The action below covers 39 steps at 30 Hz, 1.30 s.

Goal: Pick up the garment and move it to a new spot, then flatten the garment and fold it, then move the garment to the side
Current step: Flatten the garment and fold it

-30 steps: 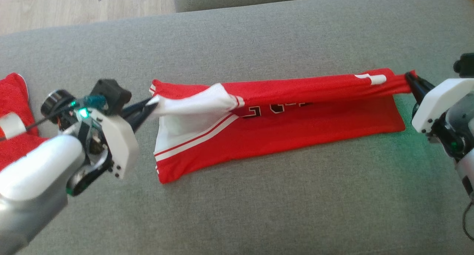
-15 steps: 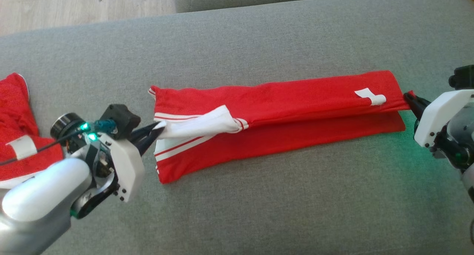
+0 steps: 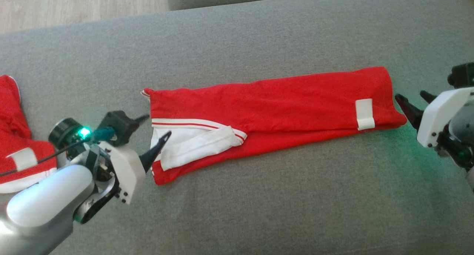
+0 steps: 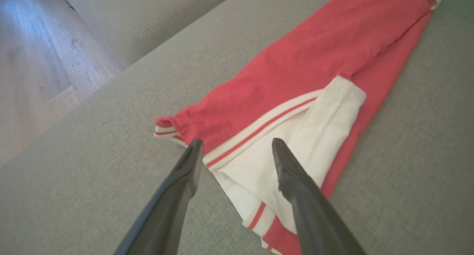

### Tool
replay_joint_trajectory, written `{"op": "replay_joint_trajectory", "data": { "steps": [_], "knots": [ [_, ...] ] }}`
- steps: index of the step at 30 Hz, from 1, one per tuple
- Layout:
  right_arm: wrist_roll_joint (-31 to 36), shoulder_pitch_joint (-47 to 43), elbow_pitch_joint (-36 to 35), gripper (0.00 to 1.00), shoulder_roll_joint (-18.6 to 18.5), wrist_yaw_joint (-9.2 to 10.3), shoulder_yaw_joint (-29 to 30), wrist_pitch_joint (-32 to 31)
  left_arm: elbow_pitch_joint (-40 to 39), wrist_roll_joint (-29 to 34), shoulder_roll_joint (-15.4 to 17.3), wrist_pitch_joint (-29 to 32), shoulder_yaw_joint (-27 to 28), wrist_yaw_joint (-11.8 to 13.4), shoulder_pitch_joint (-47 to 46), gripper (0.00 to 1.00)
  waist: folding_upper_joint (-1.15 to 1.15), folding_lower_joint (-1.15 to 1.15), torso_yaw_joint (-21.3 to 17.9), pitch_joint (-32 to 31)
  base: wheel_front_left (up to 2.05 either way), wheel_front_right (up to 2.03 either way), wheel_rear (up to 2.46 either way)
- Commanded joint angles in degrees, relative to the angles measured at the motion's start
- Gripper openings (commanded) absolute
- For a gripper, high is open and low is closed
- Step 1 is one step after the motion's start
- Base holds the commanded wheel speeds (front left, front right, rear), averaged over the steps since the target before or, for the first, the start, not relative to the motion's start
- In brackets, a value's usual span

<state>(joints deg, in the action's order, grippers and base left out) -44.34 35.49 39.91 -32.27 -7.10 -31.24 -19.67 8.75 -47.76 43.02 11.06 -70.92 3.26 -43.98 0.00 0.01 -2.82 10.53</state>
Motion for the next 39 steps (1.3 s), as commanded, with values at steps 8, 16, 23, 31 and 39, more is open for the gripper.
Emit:
{"op": "replay_joint_trajectory", "data": {
  "steps": [8,16,23,31,39],
  "knots": [
    [1.32,-0.02,-7.97,1.0,0.15,-0.39,5.31,5.62,-3.9,-3.15,1.99,-10.17,10.51,8.68,1.34,1.0,0.0,-0.01,-0.74,-1.01,0.0,0.0,0.0],
    [5.08,-2.55,-13.98,1.0,7.23,-0.39,13.96,19.18,-6.67,-8.79,-2.85,-25.72,26.84,18.92,7.78,1.0,0.0,-0.01,-0.23,-2.16,0.0,0.0,0.0],
    [12.52,-8.03,-18.38,1.0,14.81,-0.39,21.12,29.43,-9.16,0.81,-13.3,-26.03,41.62,19.34,19.49,1.0,0.0,-0.01,0.49,-2.66,0.0,0.0,0.0],
    [22.79,-16.15,-19.7,1.0,23.27,-0.39,24.86,31.76,-3.06,12.57,-24.44,-26.05,49.19,11.19,30.08,1.0,0.0,-0.01,0.14,-3.23,0.0,0.0,0.0],
    [26.31,-19.31,-19.93,1.0,26.79,-0.39,26.14,31.91,1.43,19.47,-29.39,-26.05,54.64,5.01,32.48,1.0,0.0,-0.01,-0.13,-3.21,0.0,0.0,0.0]
  ]
}}
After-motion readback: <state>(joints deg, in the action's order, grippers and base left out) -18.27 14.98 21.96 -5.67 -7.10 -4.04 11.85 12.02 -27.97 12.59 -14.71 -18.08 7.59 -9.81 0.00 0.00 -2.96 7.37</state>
